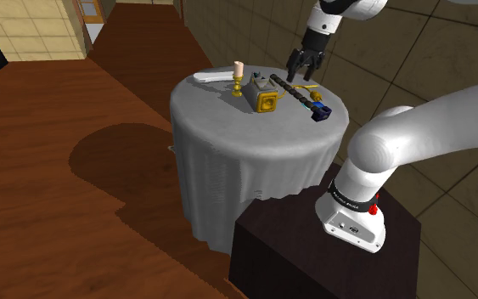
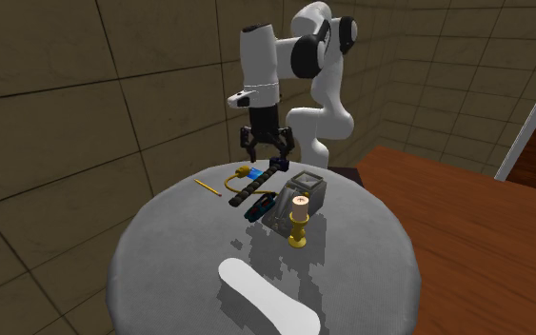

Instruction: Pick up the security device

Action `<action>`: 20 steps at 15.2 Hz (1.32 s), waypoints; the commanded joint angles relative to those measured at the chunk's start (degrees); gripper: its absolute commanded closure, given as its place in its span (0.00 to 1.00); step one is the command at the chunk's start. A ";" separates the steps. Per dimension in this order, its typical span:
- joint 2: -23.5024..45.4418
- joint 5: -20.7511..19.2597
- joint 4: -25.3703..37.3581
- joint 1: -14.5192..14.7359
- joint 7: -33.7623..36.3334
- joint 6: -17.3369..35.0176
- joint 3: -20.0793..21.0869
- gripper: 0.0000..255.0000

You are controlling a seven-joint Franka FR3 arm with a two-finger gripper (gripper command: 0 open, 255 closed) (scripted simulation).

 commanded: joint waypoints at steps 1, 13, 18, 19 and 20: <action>1.57 -0.50 -0.79 -1.17 -1.33 2.59 -2.49 0.00; 3.30 -0.90 -5.54 -1.25 -2.10 9.01 -3.63 1.00; 3.30 -0.90 -5.54 -1.25 -2.10 9.01 -3.63 1.00; 3.31 -0.90 -5.54 -1.25 -2.10 9.01 -3.63 1.00; 3.38 -0.93 -5.51 -1.27 -2.20 9.05 -3.71 1.00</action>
